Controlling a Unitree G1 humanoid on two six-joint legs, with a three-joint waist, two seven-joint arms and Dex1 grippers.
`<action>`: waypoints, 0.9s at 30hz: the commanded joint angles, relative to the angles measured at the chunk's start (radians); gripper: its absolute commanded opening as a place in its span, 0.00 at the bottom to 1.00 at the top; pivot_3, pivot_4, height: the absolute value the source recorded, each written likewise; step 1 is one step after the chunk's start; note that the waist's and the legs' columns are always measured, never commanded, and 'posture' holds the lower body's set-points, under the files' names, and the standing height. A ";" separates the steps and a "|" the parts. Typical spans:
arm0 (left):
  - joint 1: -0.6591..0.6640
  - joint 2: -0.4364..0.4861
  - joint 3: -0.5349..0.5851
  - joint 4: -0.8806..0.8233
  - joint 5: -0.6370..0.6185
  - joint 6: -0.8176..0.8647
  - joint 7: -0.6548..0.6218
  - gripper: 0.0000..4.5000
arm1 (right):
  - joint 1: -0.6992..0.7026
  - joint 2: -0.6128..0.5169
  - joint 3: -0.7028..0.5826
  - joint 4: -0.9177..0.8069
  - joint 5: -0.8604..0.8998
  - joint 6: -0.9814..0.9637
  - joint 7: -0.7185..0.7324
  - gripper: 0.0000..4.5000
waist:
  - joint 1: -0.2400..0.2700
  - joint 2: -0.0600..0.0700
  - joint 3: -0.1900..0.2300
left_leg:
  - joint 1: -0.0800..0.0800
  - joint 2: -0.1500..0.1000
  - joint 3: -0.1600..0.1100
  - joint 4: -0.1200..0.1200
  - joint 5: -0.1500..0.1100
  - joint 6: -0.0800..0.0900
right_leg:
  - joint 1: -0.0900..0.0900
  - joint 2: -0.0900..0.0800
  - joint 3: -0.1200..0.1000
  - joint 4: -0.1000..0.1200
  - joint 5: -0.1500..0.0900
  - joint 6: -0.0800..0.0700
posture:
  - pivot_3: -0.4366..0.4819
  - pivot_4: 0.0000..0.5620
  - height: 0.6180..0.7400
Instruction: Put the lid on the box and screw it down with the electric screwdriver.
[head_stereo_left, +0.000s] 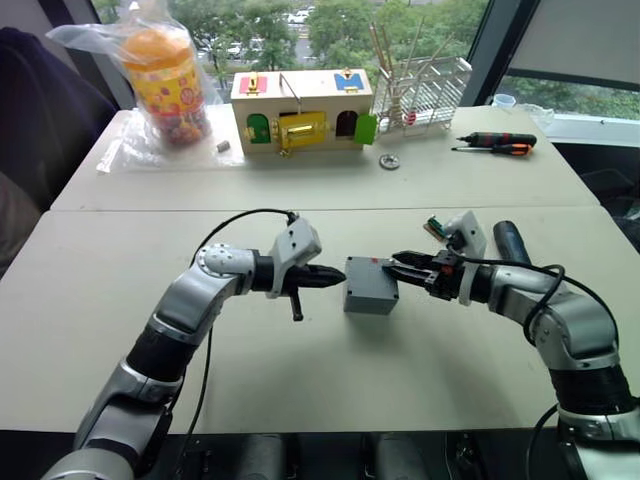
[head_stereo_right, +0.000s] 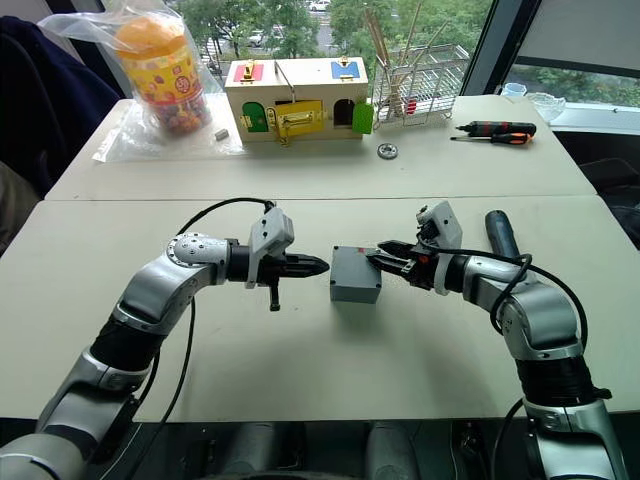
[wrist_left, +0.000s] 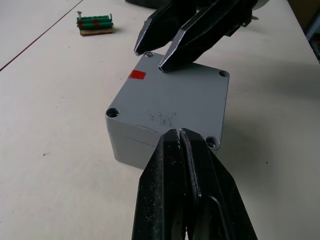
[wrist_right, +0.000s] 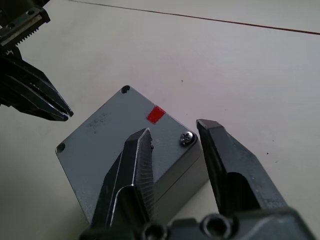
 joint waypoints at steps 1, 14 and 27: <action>-0.014 -0.009 0.017 -0.023 -0.016 -0.019 0.003 0.00 | -0.011 -0.017 -0.017 -0.009 -0.002 -0.007 -0.001 0.84 | 0.000 0.000 0.000 | 0.000 0.000 0.000 0.000 0.000 0.000 | 0.000 0.000 0.000 0.000 0.000 0.000 | 0.48 0.27 0.74; -0.053 0.019 0.041 -0.092 -0.096 0.043 -0.046 0.00 | -0.072 -0.219 -0.258 -0.022 0.156 0.149 0.050 1.00 | -0.001 0.000 0.000 | 0.000 0.001 -0.001 0.000 0.000 0.000 | 0.000 0.000 0.000 0.000 0.000 0.000 | 0.48 0.27 0.74; -0.006 0.036 -0.045 -0.255 -0.082 0.060 -0.016 0.00 | -0.187 -0.623 0.073 0.462 -0.168 0.052 0.333 1.00 | -0.001 0.000 0.000 | 0.000 0.000 0.001 0.000 0.000 0.001 | -0.001 0.000 0.001 -0.001 0.000 0.000 | 0.48 0.27 0.74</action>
